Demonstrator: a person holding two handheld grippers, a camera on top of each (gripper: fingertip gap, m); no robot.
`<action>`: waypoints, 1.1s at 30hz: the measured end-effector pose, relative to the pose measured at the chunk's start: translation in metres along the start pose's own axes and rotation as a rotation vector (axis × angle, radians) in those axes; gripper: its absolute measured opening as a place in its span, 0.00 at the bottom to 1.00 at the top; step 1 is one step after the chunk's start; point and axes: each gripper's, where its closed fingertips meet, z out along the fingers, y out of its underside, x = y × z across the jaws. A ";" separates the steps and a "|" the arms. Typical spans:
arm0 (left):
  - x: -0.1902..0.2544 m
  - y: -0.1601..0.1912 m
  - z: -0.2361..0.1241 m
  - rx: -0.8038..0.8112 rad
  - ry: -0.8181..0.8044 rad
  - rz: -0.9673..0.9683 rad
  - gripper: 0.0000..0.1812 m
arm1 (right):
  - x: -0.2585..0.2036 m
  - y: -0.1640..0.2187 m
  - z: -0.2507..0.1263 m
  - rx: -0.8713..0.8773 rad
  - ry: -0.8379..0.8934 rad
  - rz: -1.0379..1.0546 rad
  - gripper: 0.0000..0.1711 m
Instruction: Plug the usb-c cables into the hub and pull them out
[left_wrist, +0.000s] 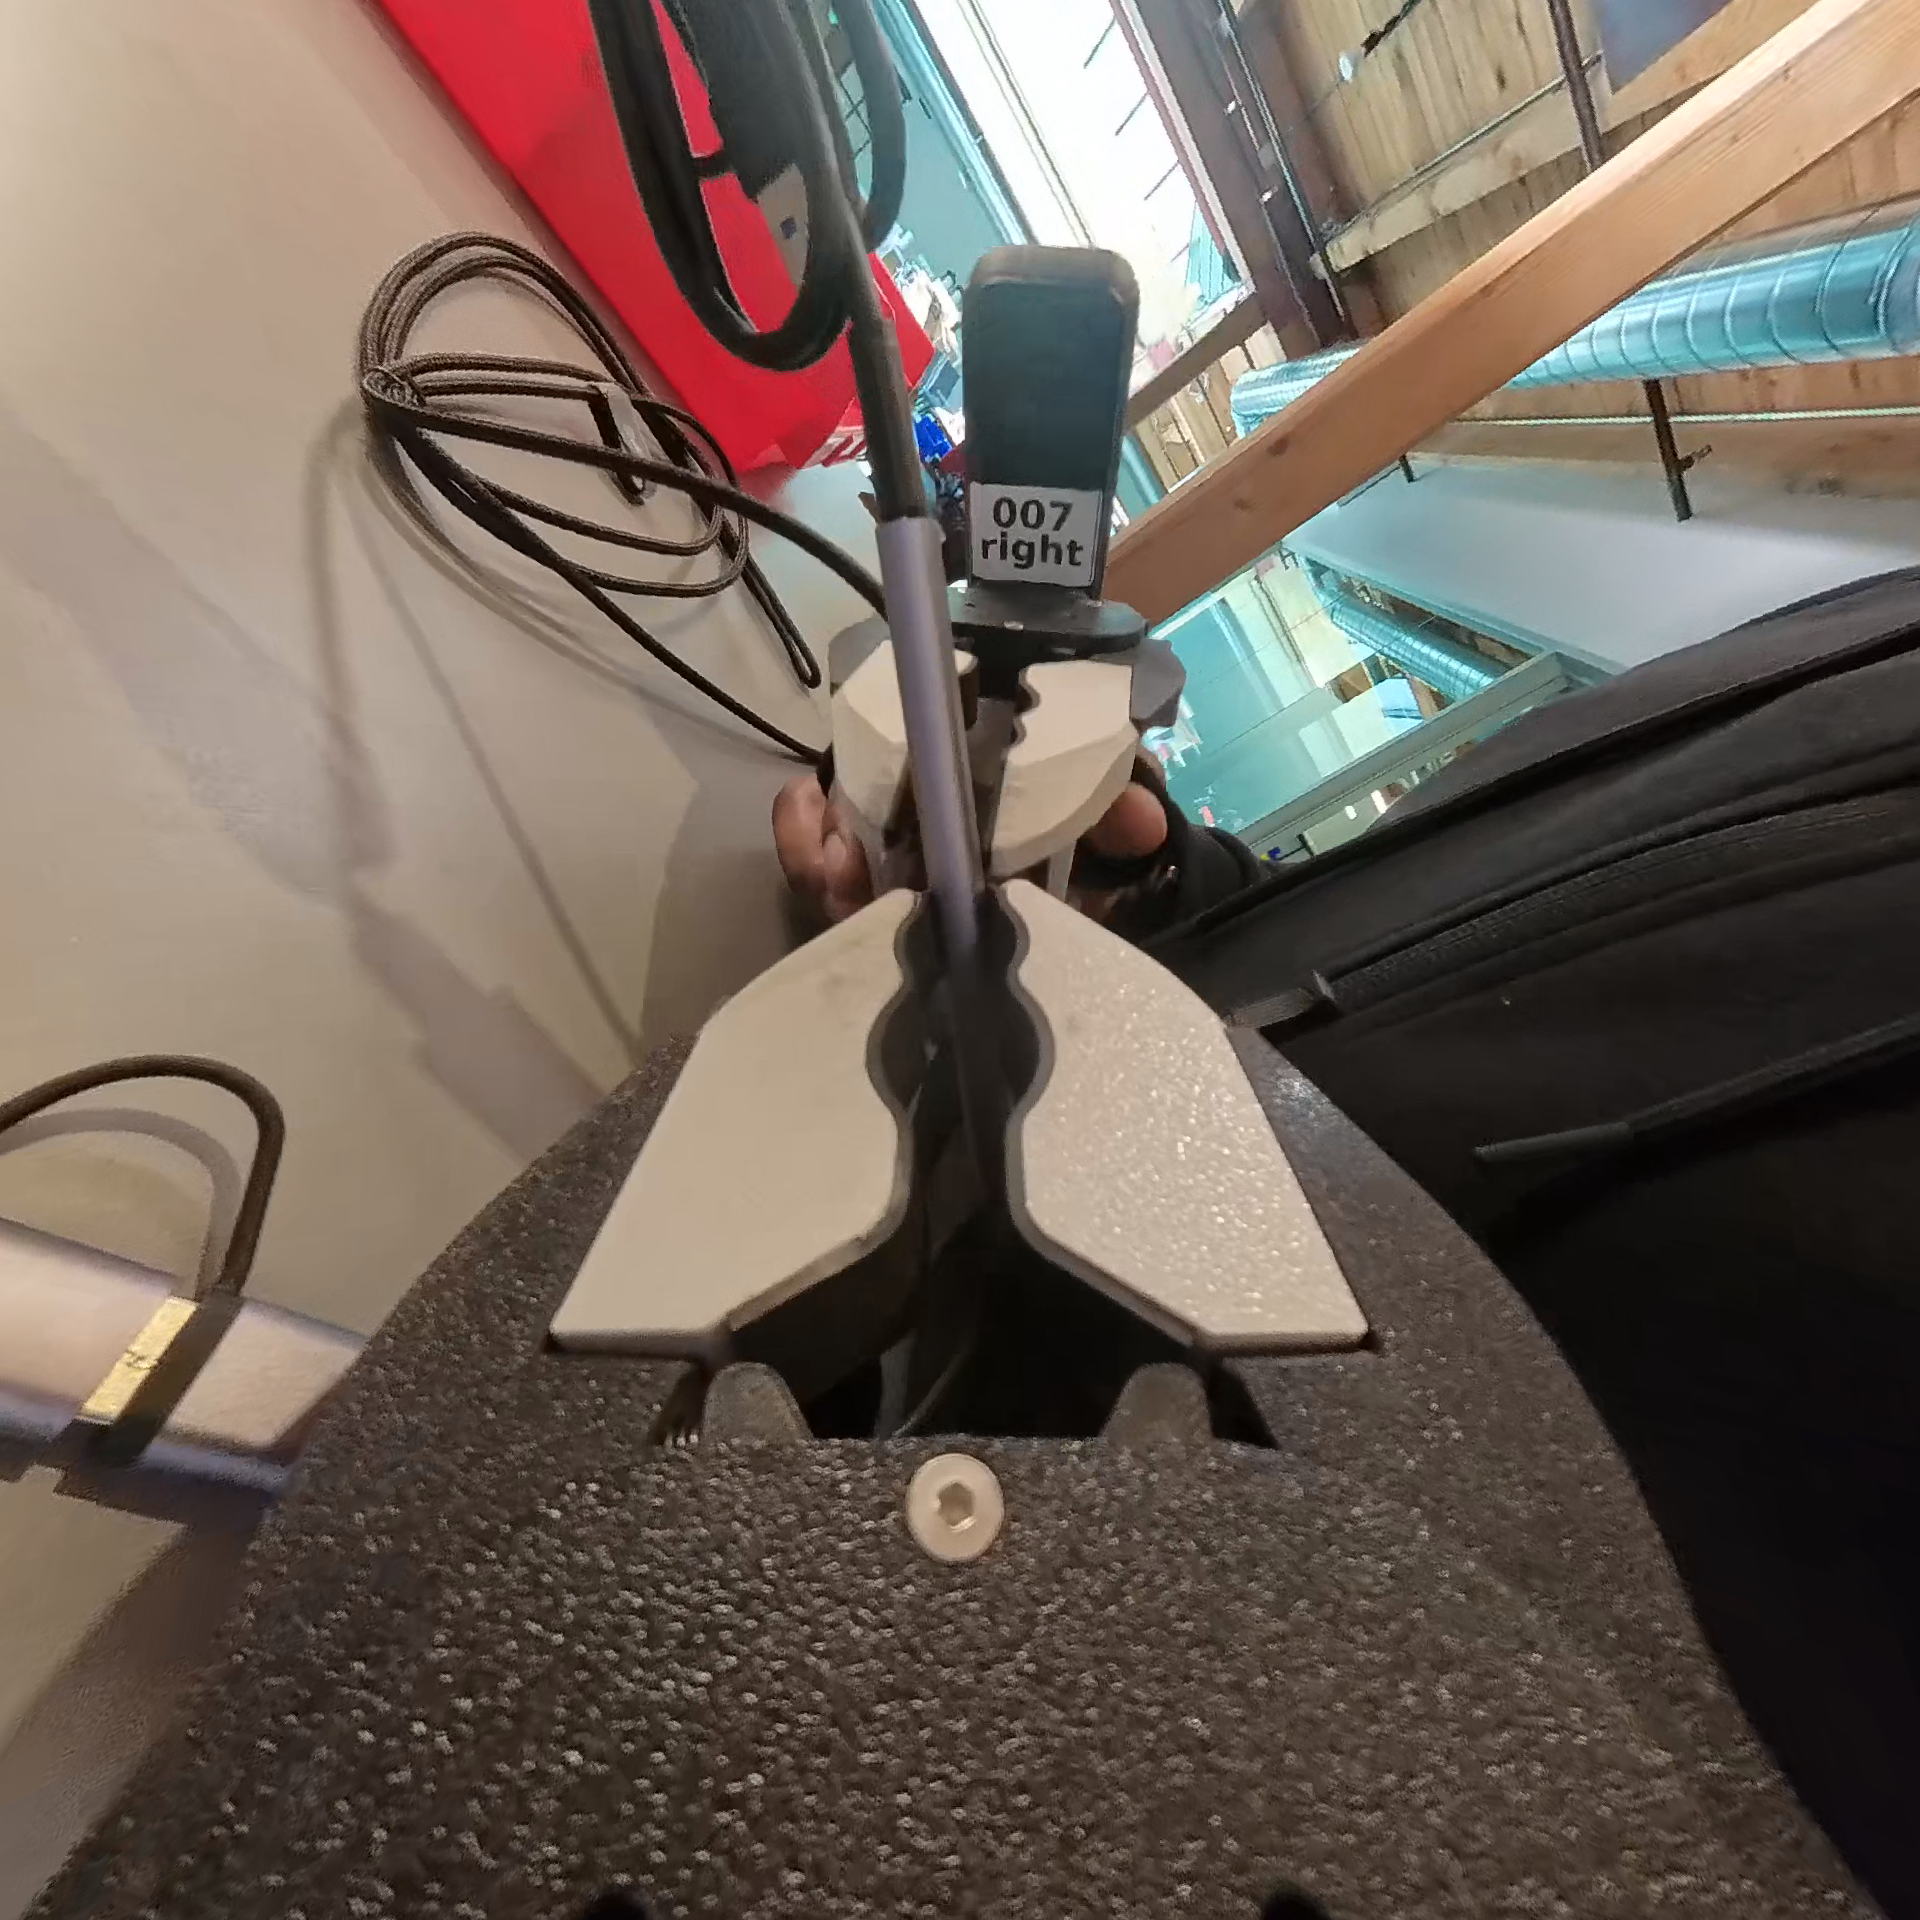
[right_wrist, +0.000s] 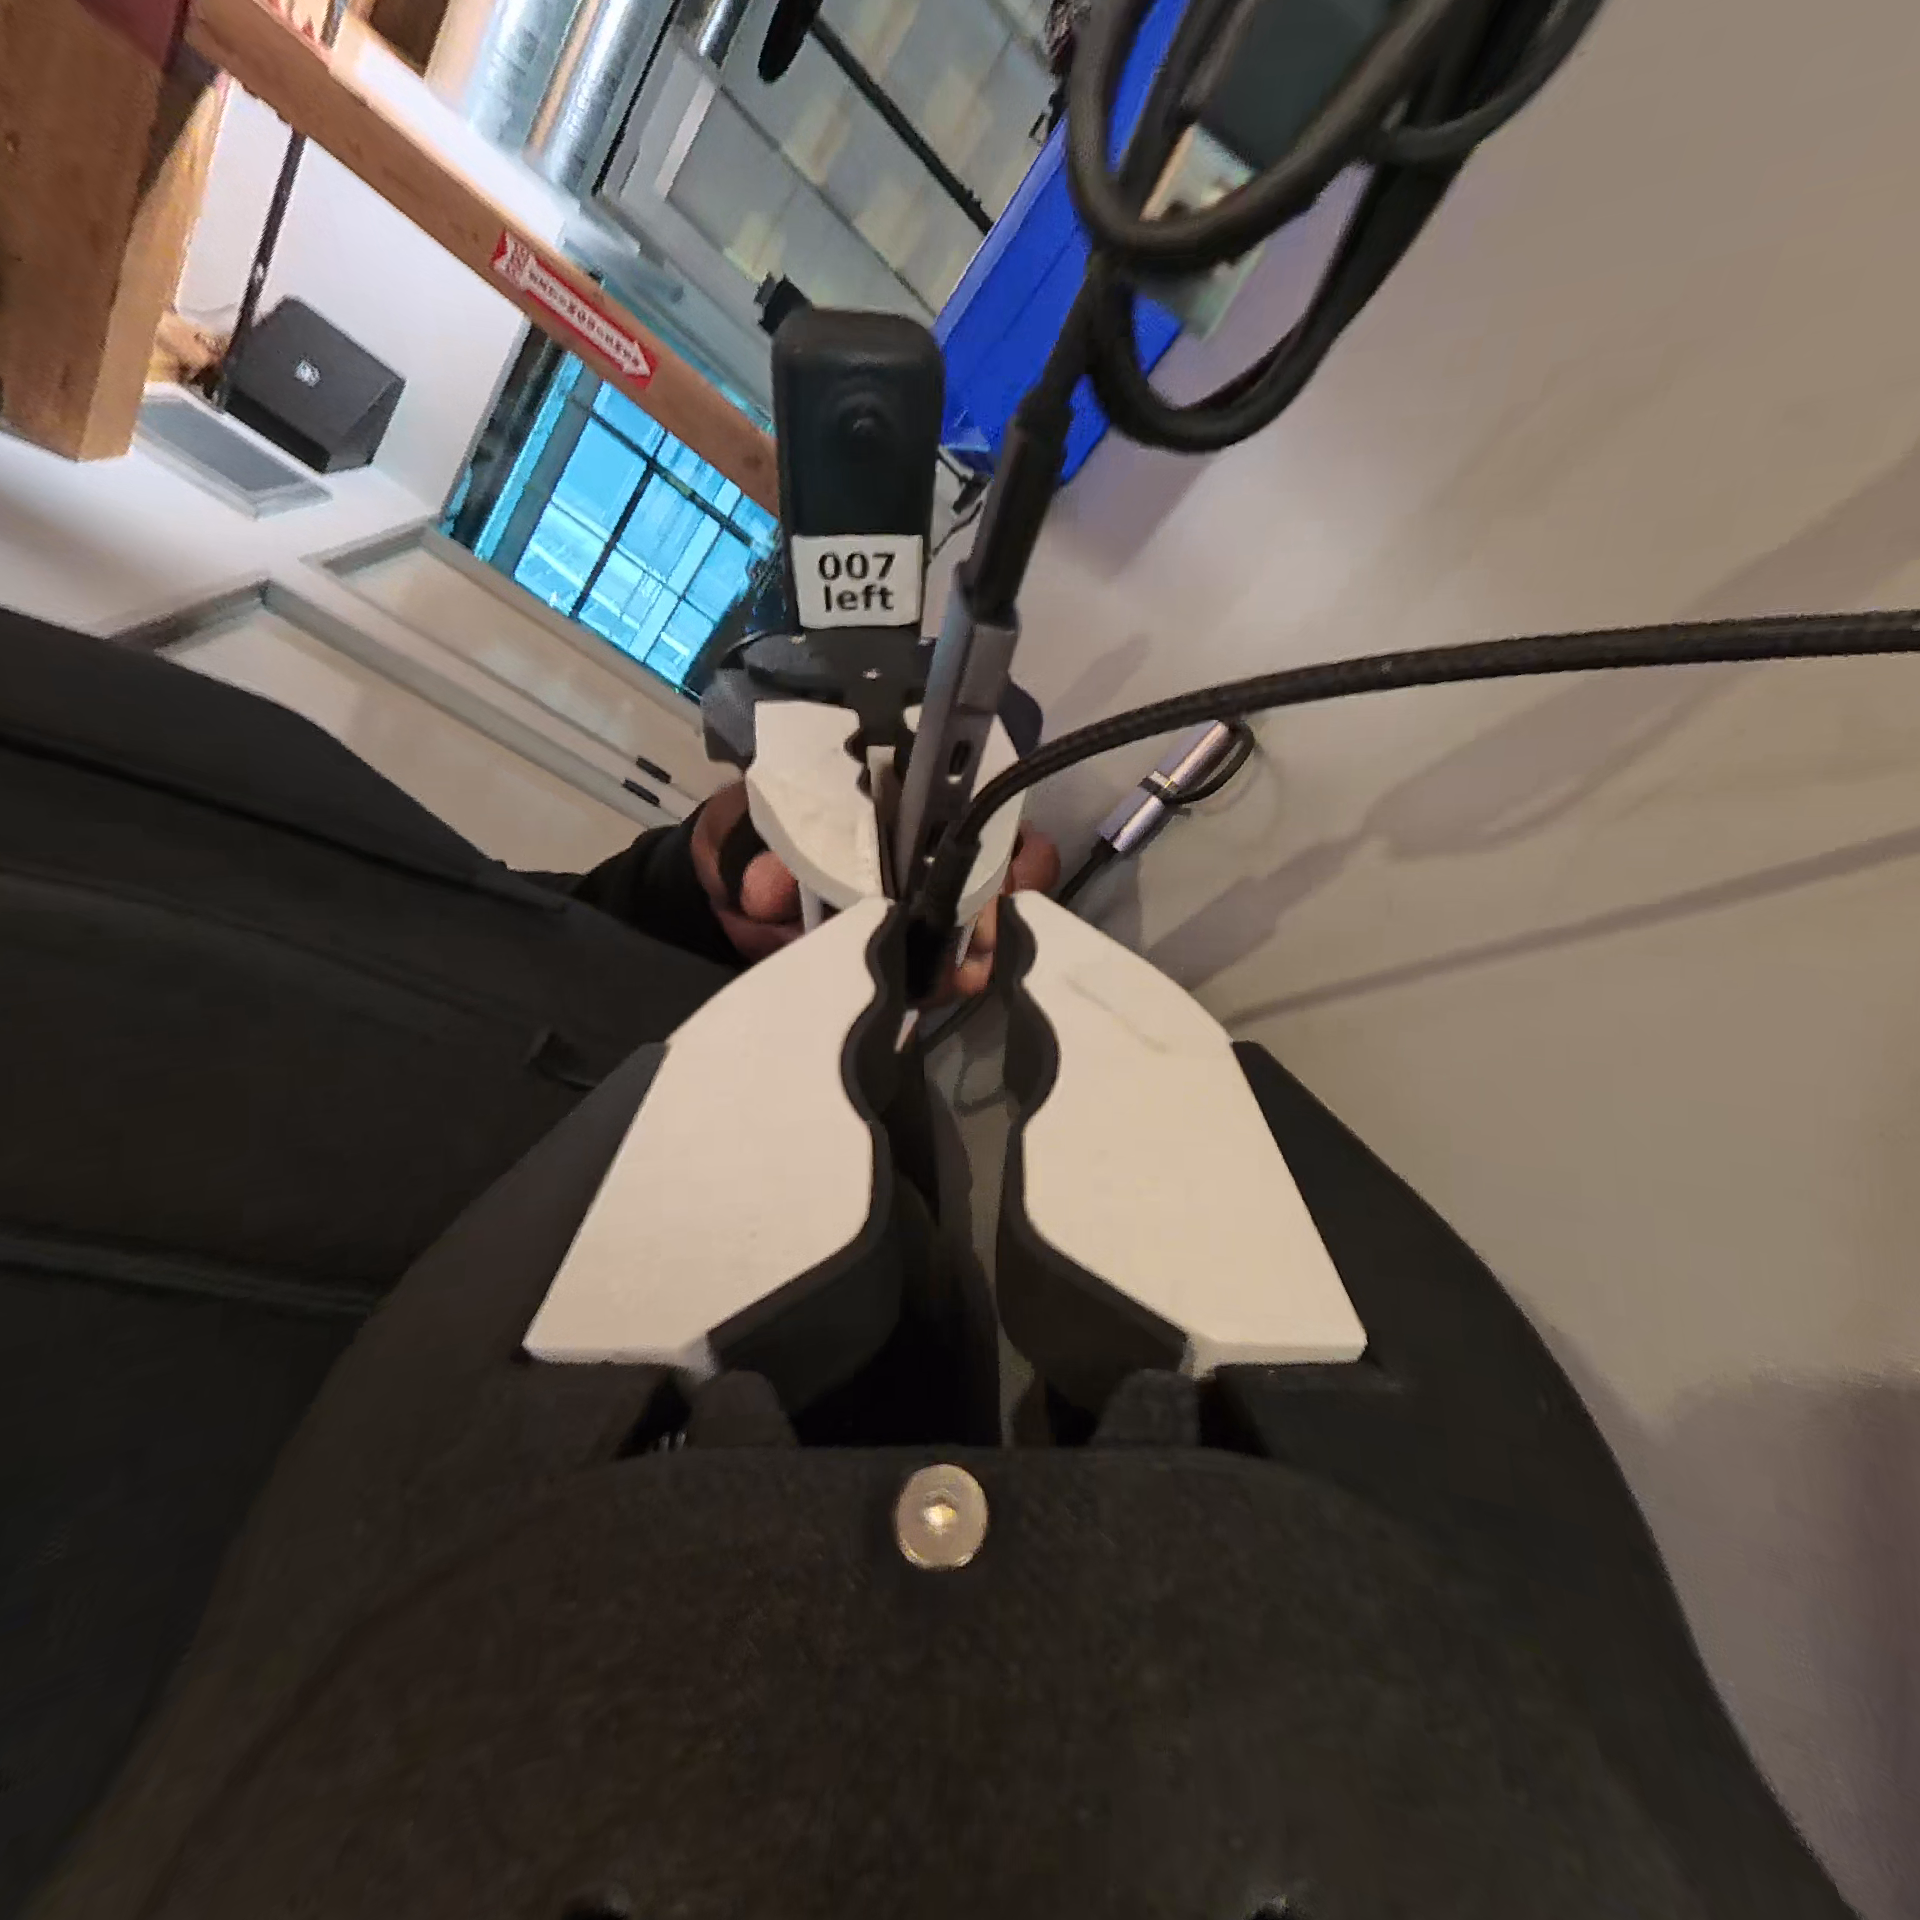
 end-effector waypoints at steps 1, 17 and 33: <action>0.000 0.002 0.001 -0.009 -0.008 0.013 0.05 | 0.001 -0.001 -0.001 0.009 -0.001 0.018 0.10; -0.002 -0.002 -0.002 0.040 -0.052 0.048 0.06 | -0.006 0.015 0.011 -0.062 -0.001 0.039 0.09; 0.005 0.005 -0.004 0.014 -0.023 0.059 0.06 | -0.013 0.016 0.013 -0.029 -0.012 0.002 0.05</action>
